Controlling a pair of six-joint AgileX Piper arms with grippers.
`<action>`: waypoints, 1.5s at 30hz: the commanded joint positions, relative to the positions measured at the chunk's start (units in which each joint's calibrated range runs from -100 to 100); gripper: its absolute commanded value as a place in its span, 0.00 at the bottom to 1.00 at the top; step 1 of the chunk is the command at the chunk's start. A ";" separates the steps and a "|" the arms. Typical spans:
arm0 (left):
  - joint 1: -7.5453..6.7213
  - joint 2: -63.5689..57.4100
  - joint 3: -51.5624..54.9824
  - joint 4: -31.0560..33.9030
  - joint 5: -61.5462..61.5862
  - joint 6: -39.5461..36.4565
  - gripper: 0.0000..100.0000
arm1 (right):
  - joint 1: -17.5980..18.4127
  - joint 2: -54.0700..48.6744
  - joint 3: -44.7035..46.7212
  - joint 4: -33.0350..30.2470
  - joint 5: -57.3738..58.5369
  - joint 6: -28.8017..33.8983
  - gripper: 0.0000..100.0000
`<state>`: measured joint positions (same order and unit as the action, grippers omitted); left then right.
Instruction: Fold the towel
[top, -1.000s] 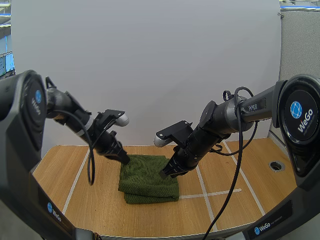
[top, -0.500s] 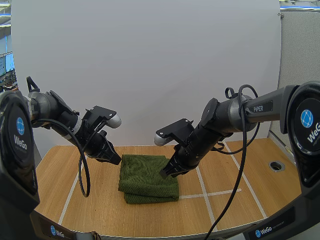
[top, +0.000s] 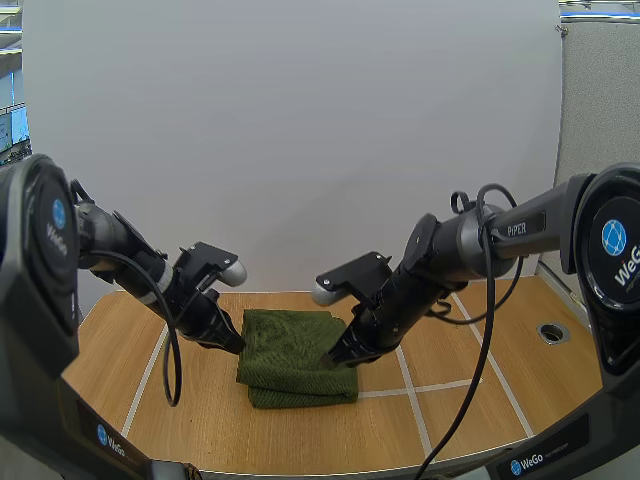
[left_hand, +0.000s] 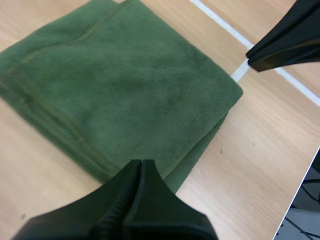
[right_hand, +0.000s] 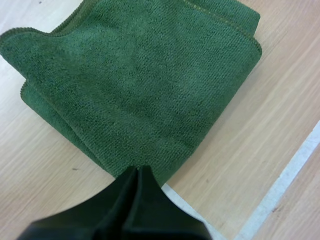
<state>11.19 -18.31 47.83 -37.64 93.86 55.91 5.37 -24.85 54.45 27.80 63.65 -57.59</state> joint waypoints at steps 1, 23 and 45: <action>-2.92 10.37 3.75 -6.46 -8.05 5.16 0.00 | -0.24 -0.40 4.87 4.13 -9.42 -3.17 0.00; -3.55 24.40 7.19 -7.77 -19.06 8.69 0.00 | -0.24 16.26 4.87 7.42 -15.45 -6.85 0.00; -3.46 15.82 -11.51 -8.84 -18.56 2.29 0.00 | -0.24 11.94 -14.14 7.10 -13.18 -6.13 0.00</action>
<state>7.74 -5.40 46.10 -46.31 74.36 62.13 5.37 -18.42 50.52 35.12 50.17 -63.80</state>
